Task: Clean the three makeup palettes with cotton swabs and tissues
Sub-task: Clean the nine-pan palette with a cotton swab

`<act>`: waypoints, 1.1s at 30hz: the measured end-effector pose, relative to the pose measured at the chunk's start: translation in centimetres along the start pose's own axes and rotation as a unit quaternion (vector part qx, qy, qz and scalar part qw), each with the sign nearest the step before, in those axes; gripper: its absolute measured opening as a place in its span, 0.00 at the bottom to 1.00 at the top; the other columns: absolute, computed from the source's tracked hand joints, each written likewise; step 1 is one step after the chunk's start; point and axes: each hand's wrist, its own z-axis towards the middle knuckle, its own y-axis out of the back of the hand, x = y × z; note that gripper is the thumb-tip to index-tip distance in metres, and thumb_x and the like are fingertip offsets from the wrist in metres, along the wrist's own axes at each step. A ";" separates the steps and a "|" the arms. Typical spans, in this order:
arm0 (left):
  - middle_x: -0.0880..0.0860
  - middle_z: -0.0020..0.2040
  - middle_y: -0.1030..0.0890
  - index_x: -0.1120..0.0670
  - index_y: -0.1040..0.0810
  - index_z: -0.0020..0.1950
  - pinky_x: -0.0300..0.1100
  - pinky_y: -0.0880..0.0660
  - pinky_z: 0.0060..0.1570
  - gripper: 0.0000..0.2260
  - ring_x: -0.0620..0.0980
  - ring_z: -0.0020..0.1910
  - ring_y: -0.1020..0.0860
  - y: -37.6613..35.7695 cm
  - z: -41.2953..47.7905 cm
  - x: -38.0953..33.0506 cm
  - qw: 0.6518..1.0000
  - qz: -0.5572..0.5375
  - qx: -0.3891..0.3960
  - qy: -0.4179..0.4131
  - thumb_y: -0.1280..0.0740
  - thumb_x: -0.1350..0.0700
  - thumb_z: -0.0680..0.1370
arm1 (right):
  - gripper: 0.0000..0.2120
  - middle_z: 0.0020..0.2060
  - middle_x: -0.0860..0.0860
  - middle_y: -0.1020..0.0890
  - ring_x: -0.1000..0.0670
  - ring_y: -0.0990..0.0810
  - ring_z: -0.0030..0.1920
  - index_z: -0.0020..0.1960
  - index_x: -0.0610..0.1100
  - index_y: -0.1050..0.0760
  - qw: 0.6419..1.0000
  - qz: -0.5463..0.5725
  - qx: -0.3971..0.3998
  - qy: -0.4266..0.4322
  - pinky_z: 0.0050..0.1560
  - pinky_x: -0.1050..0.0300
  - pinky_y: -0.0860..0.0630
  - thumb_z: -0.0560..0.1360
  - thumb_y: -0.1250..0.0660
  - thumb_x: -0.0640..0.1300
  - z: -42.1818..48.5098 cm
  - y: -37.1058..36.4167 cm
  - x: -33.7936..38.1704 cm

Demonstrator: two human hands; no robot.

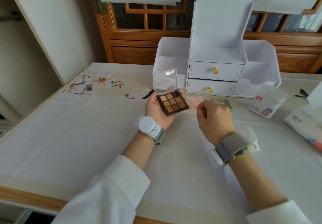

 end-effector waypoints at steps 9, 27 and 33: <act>0.66 0.52 0.21 0.61 0.25 0.60 0.53 0.24 0.51 0.24 0.61 0.46 0.20 -0.3 -0.5 0.8 0.990 0.104 0.002 0.097 0.52 0.46 0.82 | 0.03 0.34 0.44 0.21 0.39 0.25 0.33 0.41 0.38 0.26 1.000 -0.013 -0.012 0.002 0.31 0.51 0.28 0.73 0.36 0.34 0.5 1.6 -1.3; 0.61 0.57 0.21 0.48 0.27 0.67 0.50 0.23 0.48 0.22 0.61 0.48 0.21 0.1 -0.9 2.0 0.953 0.228 0.091 0.178 0.52 0.43 0.81 | 0.05 0.35 0.43 0.23 0.44 0.27 0.27 0.43 0.36 0.21 0.991 0.005 -0.125 0.046 0.28 0.56 0.27 0.73 0.36 0.34 1.0 2.3 -1.3; 0.60 0.55 0.19 0.45 0.23 0.63 0.51 0.25 0.50 0.20 0.62 0.48 0.21 0.2 -0.6 2.1 0.951 0.227 0.112 0.176 0.51 0.44 0.81 | 0.07 0.35 0.43 0.22 0.45 0.26 0.28 0.46 0.36 0.19 0.990 0.003 -0.130 0.046 0.29 0.58 0.28 0.72 0.36 0.33 1.1 2.3 -1.5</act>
